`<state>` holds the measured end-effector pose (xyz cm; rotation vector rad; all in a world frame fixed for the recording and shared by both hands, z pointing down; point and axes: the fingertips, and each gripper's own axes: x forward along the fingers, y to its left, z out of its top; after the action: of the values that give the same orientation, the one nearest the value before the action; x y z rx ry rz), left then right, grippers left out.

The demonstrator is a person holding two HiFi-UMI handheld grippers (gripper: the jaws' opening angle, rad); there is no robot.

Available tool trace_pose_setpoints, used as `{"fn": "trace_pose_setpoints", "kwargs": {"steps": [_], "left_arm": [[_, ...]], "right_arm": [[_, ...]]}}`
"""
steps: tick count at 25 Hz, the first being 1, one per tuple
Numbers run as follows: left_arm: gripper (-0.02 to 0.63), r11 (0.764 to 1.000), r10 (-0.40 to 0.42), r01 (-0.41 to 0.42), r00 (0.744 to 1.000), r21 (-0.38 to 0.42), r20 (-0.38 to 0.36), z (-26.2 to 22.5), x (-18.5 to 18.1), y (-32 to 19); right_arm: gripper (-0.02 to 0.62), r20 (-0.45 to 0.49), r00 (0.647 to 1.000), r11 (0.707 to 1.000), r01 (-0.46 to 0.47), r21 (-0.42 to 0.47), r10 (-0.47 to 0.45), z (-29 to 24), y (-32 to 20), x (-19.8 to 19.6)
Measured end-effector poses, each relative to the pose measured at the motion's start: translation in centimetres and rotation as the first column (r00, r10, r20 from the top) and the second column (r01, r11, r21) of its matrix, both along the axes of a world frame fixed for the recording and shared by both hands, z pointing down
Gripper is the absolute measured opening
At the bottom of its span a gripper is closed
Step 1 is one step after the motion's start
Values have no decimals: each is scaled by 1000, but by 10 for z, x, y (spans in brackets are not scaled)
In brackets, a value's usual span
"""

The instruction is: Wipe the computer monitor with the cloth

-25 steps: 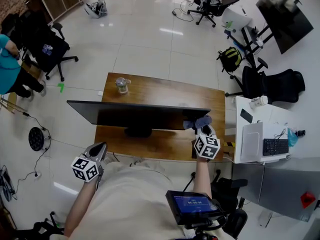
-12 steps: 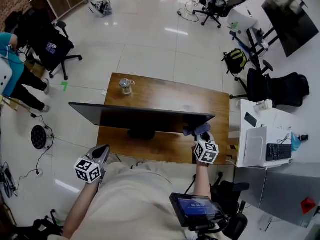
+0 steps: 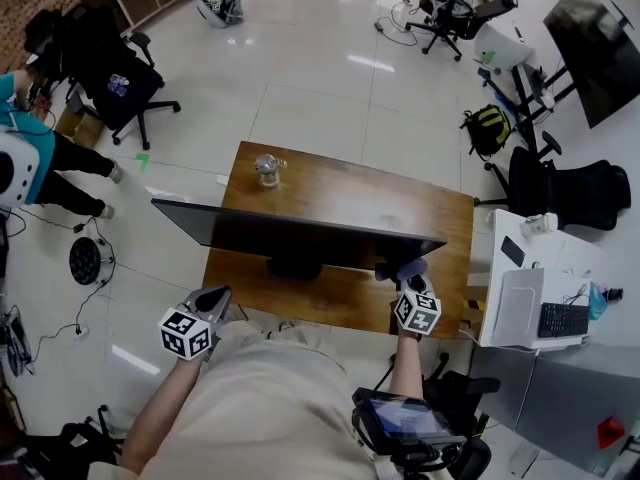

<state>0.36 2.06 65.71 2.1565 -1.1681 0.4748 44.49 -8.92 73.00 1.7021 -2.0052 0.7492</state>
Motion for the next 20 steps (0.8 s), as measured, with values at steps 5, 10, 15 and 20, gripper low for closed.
{"fn": "trace_pose_setpoints", "kwargs": {"steps": [5, 10, 15, 20], "left_arm": [[2, 1000, 17, -17, 1000, -1, -2, 8, 22, -6], [2, 1000, -2, 2, 1000, 9, 9, 5, 16, -6], [2, 1000, -25, 25, 1000, 12, 4, 5, 13, -5], [2, 998, -61, 61, 998, 17, -2, 6, 6, -4]], "right_arm": [[81, -9, 1000, 1000, -17, -23, 17, 16, 6, 24], [81, -27, 1000, 999, 9, -30, -10, 36, 5, 18], [81, -47, 999, 999, 13, -50, -15, 52, 6, 21], [81, -72, 996, 996, 46, -71, -51, 65, 7, 20]]}}
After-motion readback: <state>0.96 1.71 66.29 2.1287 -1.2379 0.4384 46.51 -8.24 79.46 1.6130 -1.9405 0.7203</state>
